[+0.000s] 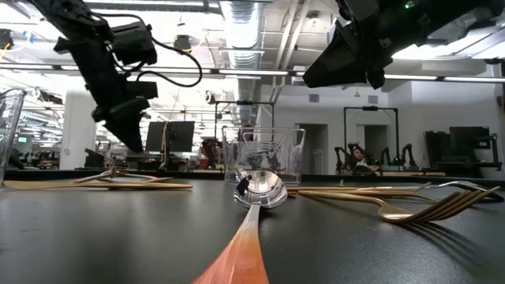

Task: Sort silverware by color (type)
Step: Put the orange spoon into the top transparent bin

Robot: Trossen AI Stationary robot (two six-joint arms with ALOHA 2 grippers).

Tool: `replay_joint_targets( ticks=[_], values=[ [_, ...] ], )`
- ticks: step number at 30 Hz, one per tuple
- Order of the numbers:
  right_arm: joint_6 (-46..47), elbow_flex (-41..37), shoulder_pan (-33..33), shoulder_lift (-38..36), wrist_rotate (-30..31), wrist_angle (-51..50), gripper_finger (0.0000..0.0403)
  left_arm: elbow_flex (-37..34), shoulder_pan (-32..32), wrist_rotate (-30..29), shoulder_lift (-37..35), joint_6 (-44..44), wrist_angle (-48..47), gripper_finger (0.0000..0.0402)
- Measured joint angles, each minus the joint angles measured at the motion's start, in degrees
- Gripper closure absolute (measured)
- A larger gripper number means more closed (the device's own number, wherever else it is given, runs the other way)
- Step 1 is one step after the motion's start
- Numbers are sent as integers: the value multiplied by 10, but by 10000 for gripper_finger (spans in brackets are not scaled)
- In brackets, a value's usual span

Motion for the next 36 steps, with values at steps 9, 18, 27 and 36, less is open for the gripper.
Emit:
replay_joint_targets(
  ticks=[9, 18, 27, 36],
  values=[
    [-1, 0, -8, 0, -1, 13, 297, 55, 24, -4, 122, 251, -22, 297],
    [-1, 0, 6, 0, -1, -4, 297, 77, 27, -80, 241, 332, -9, 282],
    [0, 0, -6, 0, 0, -20, 297, 78, 26, -116, 267, 366, 43, 258],
    [0, 0, -8, 0, 0, -22, 297, 73, 67, -44, 267, 384, 78, 274]
  ],
)
